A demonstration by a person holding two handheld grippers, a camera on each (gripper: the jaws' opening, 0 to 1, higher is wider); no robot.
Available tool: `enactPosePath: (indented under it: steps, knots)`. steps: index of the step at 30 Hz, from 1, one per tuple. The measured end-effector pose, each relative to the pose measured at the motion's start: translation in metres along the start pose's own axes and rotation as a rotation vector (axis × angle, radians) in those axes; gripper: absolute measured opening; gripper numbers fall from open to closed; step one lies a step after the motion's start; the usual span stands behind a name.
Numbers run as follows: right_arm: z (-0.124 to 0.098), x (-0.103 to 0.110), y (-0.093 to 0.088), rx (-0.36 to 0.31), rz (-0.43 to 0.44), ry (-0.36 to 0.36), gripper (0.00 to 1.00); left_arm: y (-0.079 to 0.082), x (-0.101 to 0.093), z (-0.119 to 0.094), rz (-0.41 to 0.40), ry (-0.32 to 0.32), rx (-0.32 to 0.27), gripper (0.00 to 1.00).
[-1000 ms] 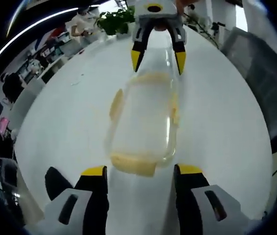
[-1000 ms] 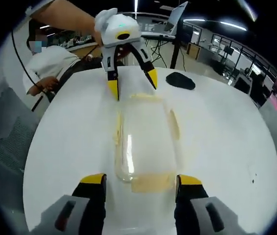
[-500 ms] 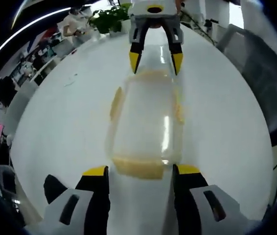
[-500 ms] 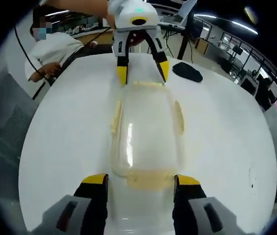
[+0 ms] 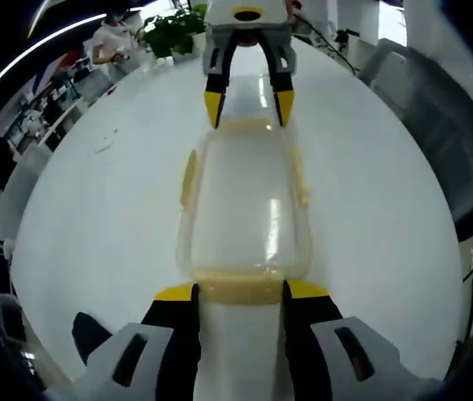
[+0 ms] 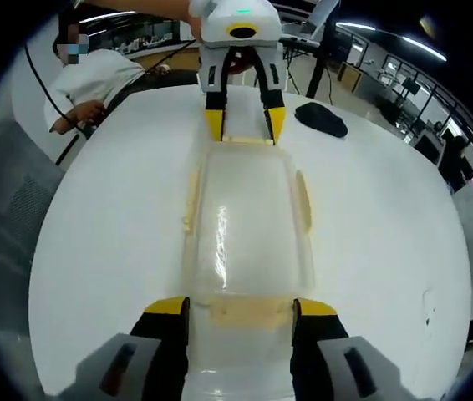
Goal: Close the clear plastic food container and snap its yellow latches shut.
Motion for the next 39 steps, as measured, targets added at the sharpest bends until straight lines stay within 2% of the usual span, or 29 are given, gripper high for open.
enactPosePath:
  steps: [3,7,8,15,25,29,39]
  knots:
    - [0.0011,-0.0050,-0.0013,0.010,-0.010,-0.016,0.48,-0.0005,0.0003,-0.0003,-0.003,-0.002,-0.002,0.37]
    - [0.0069,-0.0028,-0.0042,0.050,-0.027,0.017,0.46,-0.0008,0.0005,-0.0003,0.005,-0.008,-0.004,0.37]
    - [0.0070,-0.0021,-0.0011,0.029,-0.024,0.025,0.44,-0.0007,0.0006,-0.0002,0.007,-0.009,-0.004,0.37]
    - [0.0051,-0.0006,-0.0025,0.057,-0.005,0.041,0.38,-0.0017,0.0011,-0.0003,0.007,-0.018,-0.005,0.37]
    - [0.0055,-0.0012,-0.0044,0.053,0.001,0.046,0.37,-0.0022,0.0021,0.0017,-0.002,-0.029,-0.001,0.37]
    - [0.0070,-0.0011,-0.0027,0.072,0.016,0.055,0.37,-0.0007,0.0030,0.0022,-0.007,-0.033,0.013,0.37]
    - [0.0061,-0.0026,-0.0030,0.066,-0.009,0.051,0.35,0.0016,0.0053,0.0026,-0.058,-0.033,0.051,0.36]
Point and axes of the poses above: the point that each gripper's makers call its tool centre point, and the gripper's own axes: z roughly forward along the fingers, x roughly to its left, y roughly out of its top, the point moved 8 cm from there along -z, roughly backward along the fingers, and after that the axes turned 14 degrees about -y, right-handed, at the moved point
